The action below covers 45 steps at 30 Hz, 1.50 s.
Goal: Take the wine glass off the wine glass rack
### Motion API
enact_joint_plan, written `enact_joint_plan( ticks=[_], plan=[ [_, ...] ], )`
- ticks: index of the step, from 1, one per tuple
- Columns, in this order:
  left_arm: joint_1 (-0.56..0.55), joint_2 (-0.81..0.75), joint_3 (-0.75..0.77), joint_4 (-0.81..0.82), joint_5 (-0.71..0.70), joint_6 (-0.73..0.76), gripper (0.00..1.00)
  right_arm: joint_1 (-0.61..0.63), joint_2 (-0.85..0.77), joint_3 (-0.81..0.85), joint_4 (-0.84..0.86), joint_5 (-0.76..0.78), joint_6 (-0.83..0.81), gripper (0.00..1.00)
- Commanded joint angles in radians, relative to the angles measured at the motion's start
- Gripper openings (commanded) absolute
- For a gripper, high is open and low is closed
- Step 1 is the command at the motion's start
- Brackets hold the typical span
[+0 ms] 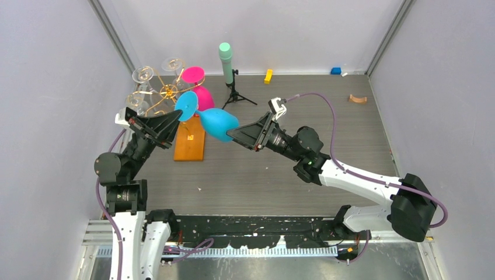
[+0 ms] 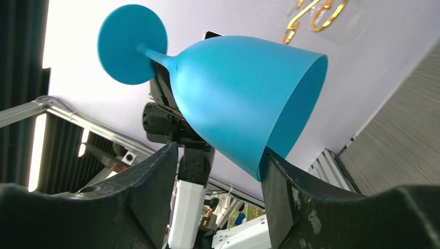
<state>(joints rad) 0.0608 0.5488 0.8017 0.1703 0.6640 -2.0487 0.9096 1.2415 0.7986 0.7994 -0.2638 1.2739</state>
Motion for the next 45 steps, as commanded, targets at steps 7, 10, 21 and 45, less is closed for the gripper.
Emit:
enact_joint_plan(
  ticks=[7, 10, 21, 45],
  plan=[
    [-0.005, -0.026, -0.061, -0.009, -0.016, 0.012, 0.0, 0.021, -0.008, 0.019, 0.465, -0.067, 0.064, 0.38],
    [-0.006, -0.029, -0.067, -0.02, -0.022, 0.014, 0.0, 0.021, -0.008, 0.031, 0.471, -0.072, 0.064, 0.28],
    [-0.005, -0.072, 0.034, -0.265, -0.16, 0.266, 0.49, 0.021, -0.199, 0.174, -0.168, 0.046, -0.169, 0.0],
    [-0.005, 0.05, 0.265, -0.407, -0.027, 0.78, 0.95, -0.255, -0.021, 0.946, -1.905, 0.758, -0.938, 0.0]
  ],
)
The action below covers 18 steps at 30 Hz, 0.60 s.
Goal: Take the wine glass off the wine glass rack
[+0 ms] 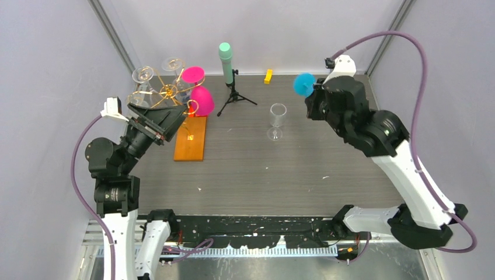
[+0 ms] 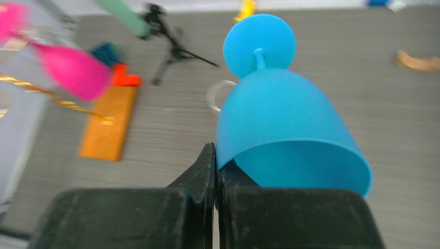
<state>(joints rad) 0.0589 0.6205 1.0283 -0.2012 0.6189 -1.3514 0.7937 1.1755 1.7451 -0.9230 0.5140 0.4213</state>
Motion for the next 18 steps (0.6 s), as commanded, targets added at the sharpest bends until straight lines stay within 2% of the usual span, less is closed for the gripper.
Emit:
enact_joint_plan(
  ticks=[1, 5, 7, 12, 18],
  plan=[
    [-0.003, -0.027, 0.041, -0.046, 0.018, 0.091, 0.95, -0.174, 0.055, -0.017, -0.184, -0.048, -0.092, 0.0],
    [-0.004, -0.03, 0.054, -0.095, 0.031, 0.138, 0.95, -0.384, 0.114, -0.113, -0.195, -0.28, -0.099, 0.0],
    [-0.003, -0.03, 0.056, -0.117, 0.034, 0.166, 0.95, -0.44, 0.159, -0.143, -0.194, -0.369, -0.105, 0.0],
    [-0.003, -0.031, 0.061, -0.156, 0.031, 0.245, 0.95, -0.496, 0.311, -0.164, -0.169, -0.474, -0.098, 0.0],
    [-0.003, -0.015, 0.148, -0.281, 0.036, 0.4, 0.95, -0.505, 0.507, -0.049, -0.218, -0.486, -0.121, 0.0]
  ],
)
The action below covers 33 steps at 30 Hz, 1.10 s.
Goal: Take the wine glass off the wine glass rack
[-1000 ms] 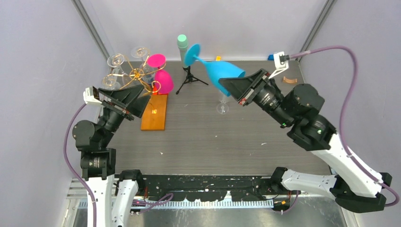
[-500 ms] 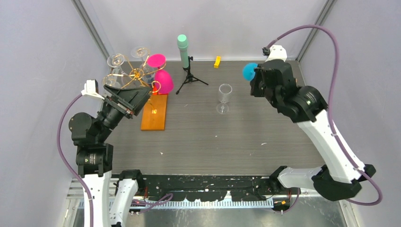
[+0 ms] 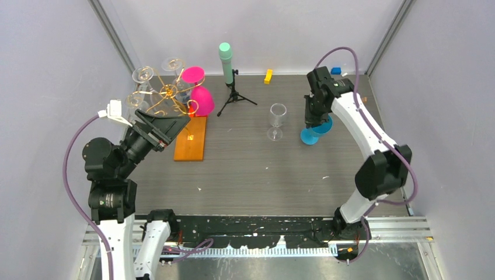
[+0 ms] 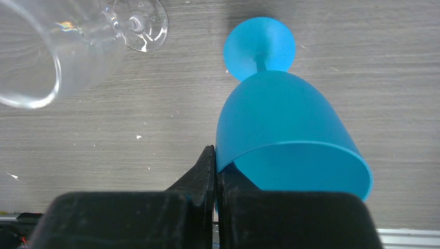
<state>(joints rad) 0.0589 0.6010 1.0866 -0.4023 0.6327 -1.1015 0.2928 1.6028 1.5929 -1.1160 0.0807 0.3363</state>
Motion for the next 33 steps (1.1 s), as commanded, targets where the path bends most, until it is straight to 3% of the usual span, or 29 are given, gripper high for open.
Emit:
enact_joint_plan(
  ticks=[1, 14, 22, 28, 33],
  plan=[
    [-0.003, 0.004, 0.113, -0.11, 0.008, 0.181, 0.95, -0.004, 0.097, 0.129, -0.03, -0.059, -0.043, 0.0],
    [-0.003, 0.027, 0.216, -0.302, -0.081, 0.365, 0.97, -0.007, 0.3, 0.284, -0.106, -0.067, -0.108, 0.03],
    [-0.003, 0.059, 0.269, -0.321, -0.169, 0.448, 0.99, -0.009, 0.33, 0.343, -0.108, -0.086, -0.096, 0.26],
    [-0.003, 0.198, 0.376, -0.355, -0.205, 0.501, 1.0, -0.01, 0.334, 0.431, -0.106, -0.085, -0.084, 0.39],
    [-0.002, 0.27, 0.467, -0.419, -0.313, 0.545, 1.0, -0.011, 0.287, 0.446, -0.07, -0.085, -0.07, 0.44]
  ],
)
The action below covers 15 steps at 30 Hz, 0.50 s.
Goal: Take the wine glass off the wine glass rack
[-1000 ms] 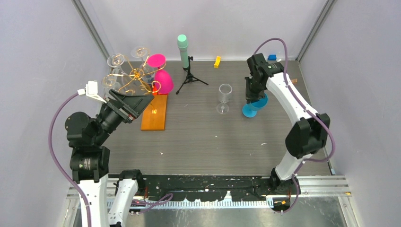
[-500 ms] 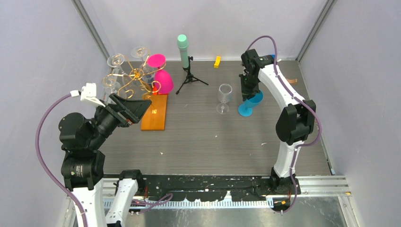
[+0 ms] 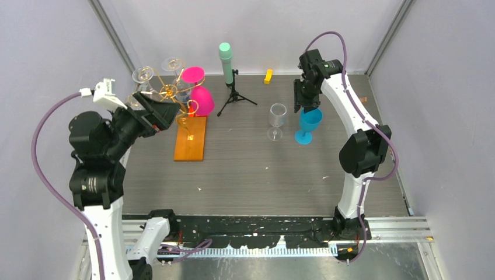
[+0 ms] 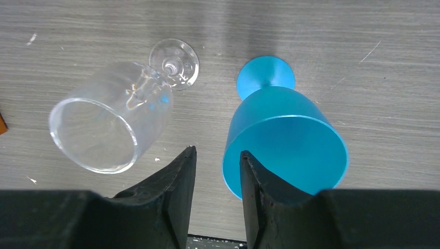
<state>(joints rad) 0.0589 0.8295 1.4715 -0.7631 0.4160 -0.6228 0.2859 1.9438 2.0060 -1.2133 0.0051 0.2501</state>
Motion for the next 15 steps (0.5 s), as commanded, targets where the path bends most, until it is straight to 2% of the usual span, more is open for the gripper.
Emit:
enact_joint_plan(
  ticks=[1, 9, 12, 15],
  plan=[
    [-0.002, 0.061, 0.102, -0.083, -0.12, 0.08, 1.0, -0.004, -0.085, 0.021, 0.06, -0.01, 0.035, 0.45],
    [0.005, 0.181, 0.281, -0.297, -0.366, 0.196, 1.0, -0.004, -0.354, -0.256, 0.311, -0.012, 0.168, 0.47],
    [0.027, 0.225, 0.35, -0.336, -0.406, 0.215, 1.0, -0.004, -0.455, -0.338, 0.382, -0.051, 0.212, 0.47],
    [0.075, 0.26, 0.352, -0.339, -0.437, 0.203, 1.0, -0.003, -0.559, -0.468, 0.458, -0.123, 0.296, 0.46]
  ],
)
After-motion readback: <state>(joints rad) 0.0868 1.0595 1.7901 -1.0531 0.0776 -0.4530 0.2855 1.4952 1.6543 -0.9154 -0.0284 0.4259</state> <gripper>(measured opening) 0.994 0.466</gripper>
